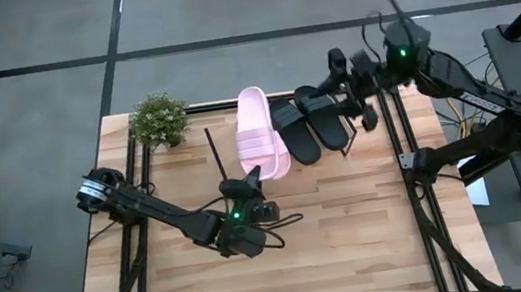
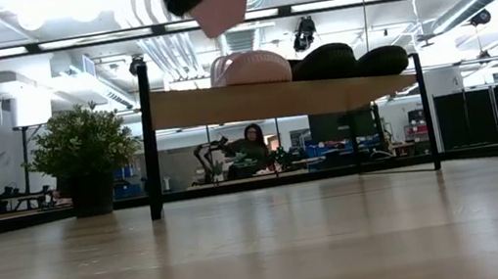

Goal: Pick and place slides into the shelf
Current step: Put the pink slipper on the shelf

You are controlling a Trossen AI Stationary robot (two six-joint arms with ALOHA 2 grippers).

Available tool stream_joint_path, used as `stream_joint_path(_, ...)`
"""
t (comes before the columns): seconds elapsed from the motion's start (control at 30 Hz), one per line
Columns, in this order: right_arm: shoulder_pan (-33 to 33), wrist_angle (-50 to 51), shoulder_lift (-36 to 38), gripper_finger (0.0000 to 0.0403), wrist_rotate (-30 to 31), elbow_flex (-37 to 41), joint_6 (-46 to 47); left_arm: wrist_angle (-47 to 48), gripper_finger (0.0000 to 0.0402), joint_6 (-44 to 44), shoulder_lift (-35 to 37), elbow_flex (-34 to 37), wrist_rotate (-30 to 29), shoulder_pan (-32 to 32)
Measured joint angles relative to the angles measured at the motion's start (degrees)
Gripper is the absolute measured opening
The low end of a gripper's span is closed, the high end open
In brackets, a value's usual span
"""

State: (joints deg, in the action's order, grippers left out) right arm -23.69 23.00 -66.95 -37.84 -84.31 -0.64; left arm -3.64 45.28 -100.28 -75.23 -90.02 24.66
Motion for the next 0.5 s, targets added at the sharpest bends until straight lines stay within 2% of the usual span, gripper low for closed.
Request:
stream_joint_path(0.13, 8.4, 6.7, 2.0, 0.0186, 15.4, 0.0, -19.2, -0.4, 0.0019, 1.6, 0.7, -3.0, 0.0, 0.0)
stream_joint_path(0.23, 15.6, 10.6, 2.1, 0.0184, 27.3, 0.0, -29.0, -0.4, 0.0019, 1.7, 1.6, -4.2, 0.0, 0.1)
stream_joint_path(0.4, 25.5, 13.2, 0.4, 0.0184, 43.4, 0.0, -36.8, -0.3, 0.0019, 1.7, 3.1, -6.1, -0.1, 0.6)
stream_joint_path(0.5, 30.1, 12.3, -1.2, 0.0185, 47.7, 0.0, -40.0, -0.3, 0.0019, 2.4, 3.7, -6.5, -0.1, 0.9)
